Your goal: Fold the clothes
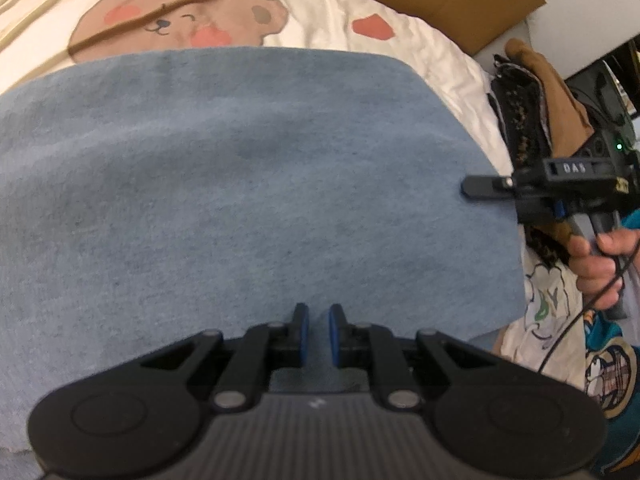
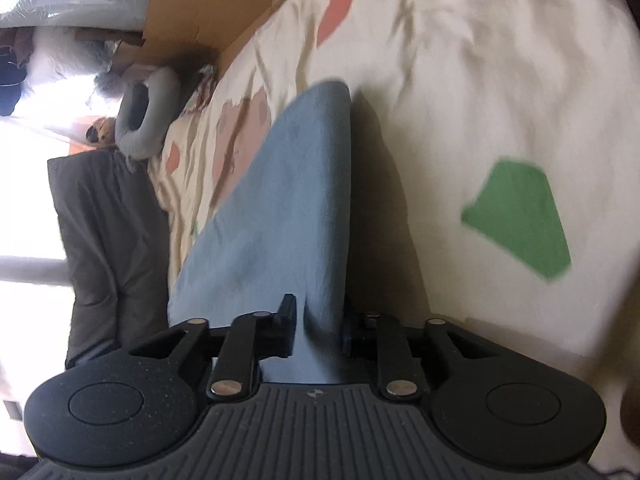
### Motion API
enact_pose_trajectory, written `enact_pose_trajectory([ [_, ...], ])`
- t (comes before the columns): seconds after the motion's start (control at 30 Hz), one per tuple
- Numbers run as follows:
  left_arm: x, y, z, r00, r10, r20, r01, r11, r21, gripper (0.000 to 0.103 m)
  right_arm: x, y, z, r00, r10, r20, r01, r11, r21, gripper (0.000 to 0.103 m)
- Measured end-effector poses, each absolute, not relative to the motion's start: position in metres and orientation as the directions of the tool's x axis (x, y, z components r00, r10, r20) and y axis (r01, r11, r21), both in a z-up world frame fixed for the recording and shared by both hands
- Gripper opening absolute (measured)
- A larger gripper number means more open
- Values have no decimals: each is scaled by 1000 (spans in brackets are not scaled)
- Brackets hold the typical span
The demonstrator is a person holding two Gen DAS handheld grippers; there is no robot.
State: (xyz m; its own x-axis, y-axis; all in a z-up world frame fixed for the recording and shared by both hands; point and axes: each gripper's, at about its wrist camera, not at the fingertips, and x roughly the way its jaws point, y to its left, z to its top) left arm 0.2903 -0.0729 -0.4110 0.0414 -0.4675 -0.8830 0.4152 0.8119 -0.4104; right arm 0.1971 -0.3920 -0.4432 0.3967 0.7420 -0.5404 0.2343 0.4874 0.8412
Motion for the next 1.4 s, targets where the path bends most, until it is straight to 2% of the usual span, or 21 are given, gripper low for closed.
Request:
enact_pose_trajectory([
  [0.1, 287, -80, -411, 43, -445, -895, 461, 803, -378, 11, 186, -393, -444, 362, 766, -531, 226, 480, 848, 29],
  [0.2, 287, -83, -411, 22, -473, -881, 448, 793, -414, 11, 172, -392, -442, 342, 775, -532, 218, 485, 847, 33],
  [0.37, 281, -90, -411, -12, -505, -863, 450, 768, -455, 11, 151, -393, -446, 322, 760, -564, 234, 513, 826, 33],
  [0.53, 276, -94, -412, -95, -566, -819, 407, 729, -551, 11, 130, -390, -454, 275, 773, -571, 256, 514, 819, 33],
  [0.8, 260, -101, -417, -189, -594, -782, 385, 688, -615, 11, 110, -398, -460, 354, 804, -477, 305, 383, 872, 33],
  [0.9, 254, -103, -421, -207, -586, -783, 392, 684, -615, 11, 108, -401, -463, 389, 803, -451, 331, 335, 882, 33],
  [1.0, 251, -105, -424, -213, -573, -791, 398, 689, -606, 11, 107, -402, -472, 419, 781, -463, 367, 321, 873, 34],
  [1.27, 239, -115, -435, -180, -493, -851, 476, 713, -514, 12, 129, -373, -477, 456, 765, -454, 336, 324, 884, 34],
  [1.4, 239, -116, -437, -180, -486, -855, 477, 717, -508, 11, 137, -367, -475, 466, 749, -470, 338, 340, 877, 33],
])
